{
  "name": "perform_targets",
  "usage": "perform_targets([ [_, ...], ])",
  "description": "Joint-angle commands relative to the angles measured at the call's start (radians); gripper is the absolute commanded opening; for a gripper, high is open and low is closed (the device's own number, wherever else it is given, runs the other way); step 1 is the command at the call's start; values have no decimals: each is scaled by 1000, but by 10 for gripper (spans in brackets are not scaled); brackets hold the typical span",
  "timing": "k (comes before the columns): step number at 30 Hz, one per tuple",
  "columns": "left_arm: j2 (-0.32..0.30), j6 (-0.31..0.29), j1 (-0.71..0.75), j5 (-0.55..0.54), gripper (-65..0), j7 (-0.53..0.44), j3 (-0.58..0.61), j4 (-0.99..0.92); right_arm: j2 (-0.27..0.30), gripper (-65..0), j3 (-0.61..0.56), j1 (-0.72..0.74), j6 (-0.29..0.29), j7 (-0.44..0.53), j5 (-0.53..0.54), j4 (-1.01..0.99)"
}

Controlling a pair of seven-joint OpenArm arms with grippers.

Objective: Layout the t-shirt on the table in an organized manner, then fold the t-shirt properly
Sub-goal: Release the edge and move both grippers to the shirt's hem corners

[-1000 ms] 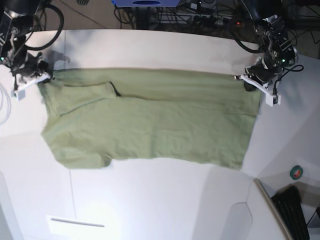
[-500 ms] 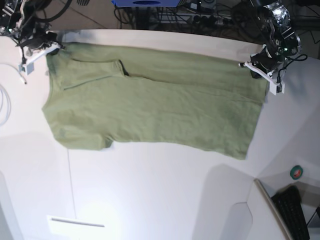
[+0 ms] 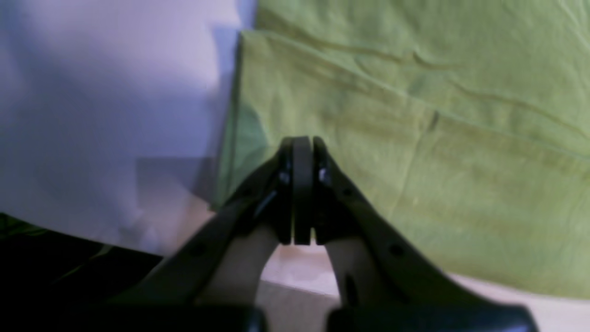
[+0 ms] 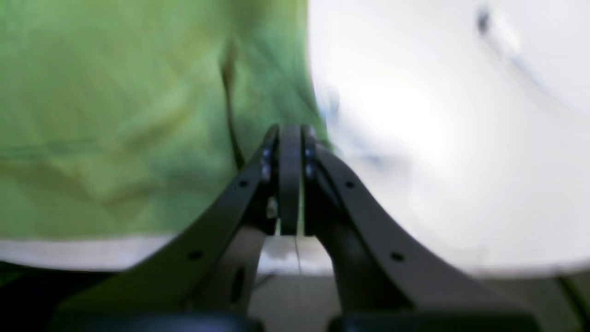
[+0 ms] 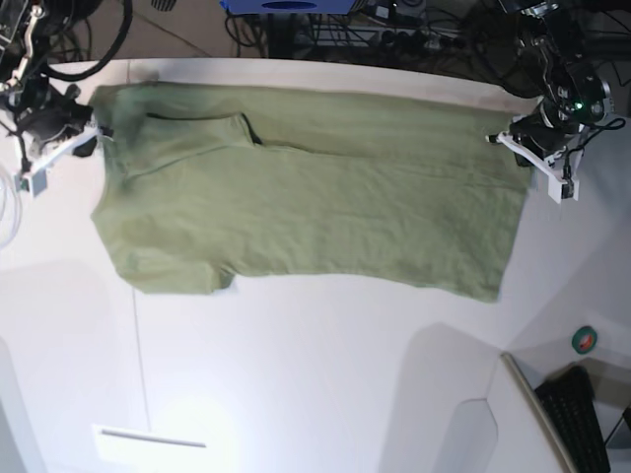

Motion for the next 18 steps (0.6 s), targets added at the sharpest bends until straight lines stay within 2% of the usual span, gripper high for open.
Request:
perform_targets([
  [1,-16,-2,-10,-42,-650,-17,-2,26,35,-650,2,51,2,26,9,-3],
  [5,-51,-2,-9,-154,-650,-17,-2,41,111,-650,-56,246,3,1,9,-171],
  [9,-85,-2,-7,-172,-650,-17,-3,40,183,-650,-159,463,3,9,9,-448],
  [10,-94,-2,-7,-168,-650,-17,-8,38,196,-621,-177,515,3,10,9,-523],
  [13,-129,-2,-19,-166,-650,-17,-53,23,203,-404,-208,608,3,23,9,-644],
  [15,-177,-2,-36,-175,-650,-17,-54,-17,203,-288,-231,633,3,75,9,-679],
  [17,-215,-2,-78,-175,-650,-17,-53,-72,203,-206,-286,659,0,150,9,-722],
  [18,-226,-2,-98,-175,-573,-17,-53,-100,203,-189,-317,671,-2,179,7,-750],
])
